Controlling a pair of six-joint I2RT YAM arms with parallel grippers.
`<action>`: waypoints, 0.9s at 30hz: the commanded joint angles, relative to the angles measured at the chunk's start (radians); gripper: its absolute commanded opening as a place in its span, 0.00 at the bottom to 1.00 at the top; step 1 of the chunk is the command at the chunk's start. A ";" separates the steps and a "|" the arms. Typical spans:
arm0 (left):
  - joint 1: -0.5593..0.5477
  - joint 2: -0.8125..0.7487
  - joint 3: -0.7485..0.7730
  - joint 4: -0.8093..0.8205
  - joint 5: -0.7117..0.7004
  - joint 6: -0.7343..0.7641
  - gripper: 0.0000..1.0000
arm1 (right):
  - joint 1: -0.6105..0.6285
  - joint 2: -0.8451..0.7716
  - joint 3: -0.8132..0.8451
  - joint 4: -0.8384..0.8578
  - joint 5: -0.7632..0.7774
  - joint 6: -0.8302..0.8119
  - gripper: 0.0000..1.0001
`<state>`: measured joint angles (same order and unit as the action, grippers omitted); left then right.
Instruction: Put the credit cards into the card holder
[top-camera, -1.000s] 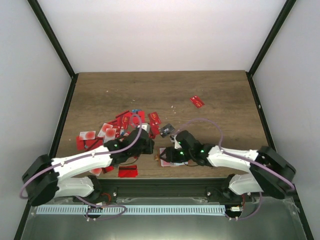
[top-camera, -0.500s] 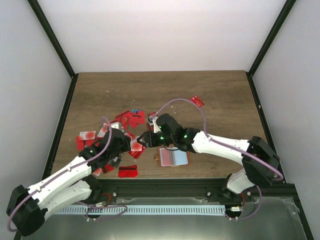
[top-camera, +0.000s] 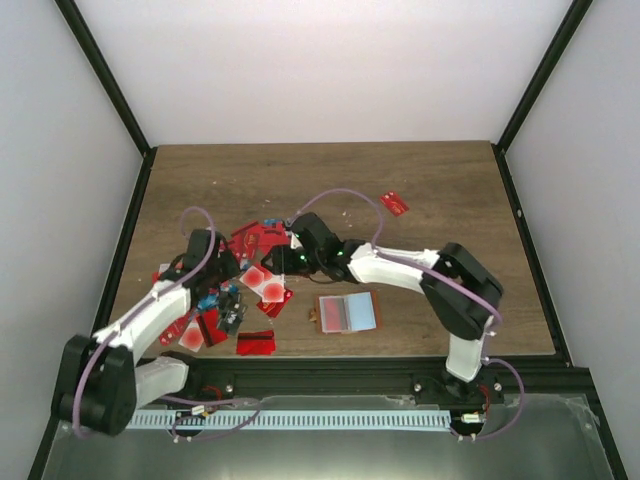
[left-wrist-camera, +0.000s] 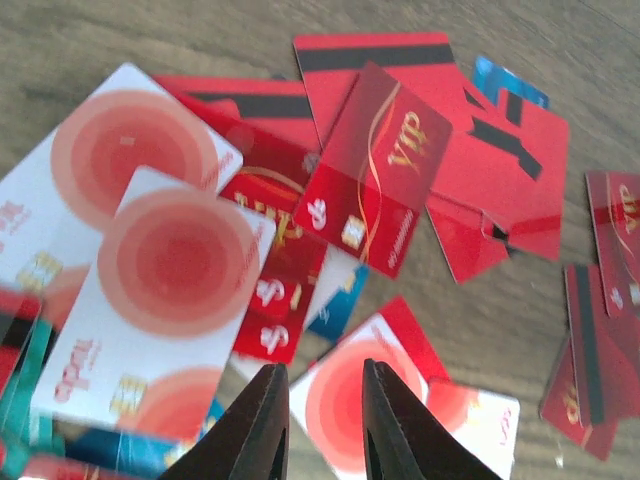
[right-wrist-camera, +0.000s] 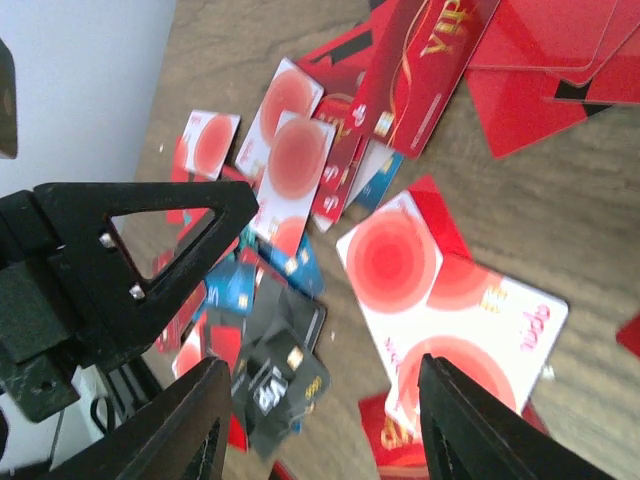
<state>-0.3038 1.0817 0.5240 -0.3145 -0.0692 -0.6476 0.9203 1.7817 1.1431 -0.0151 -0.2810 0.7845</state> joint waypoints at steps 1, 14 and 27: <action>0.090 0.159 0.106 0.098 0.146 0.117 0.23 | -0.027 0.112 0.102 0.078 -0.035 0.106 0.54; 0.185 0.531 0.384 0.061 0.248 0.237 0.09 | -0.072 0.380 0.284 0.161 -0.145 0.234 0.52; 0.201 0.693 0.502 0.063 0.332 0.256 0.06 | -0.086 0.450 0.338 0.155 -0.160 0.257 0.52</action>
<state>-0.1089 1.7573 0.9939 -0.2554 0.2234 -0.4122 0.8433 2.2009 1.4254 0.1280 -0.4278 1.0267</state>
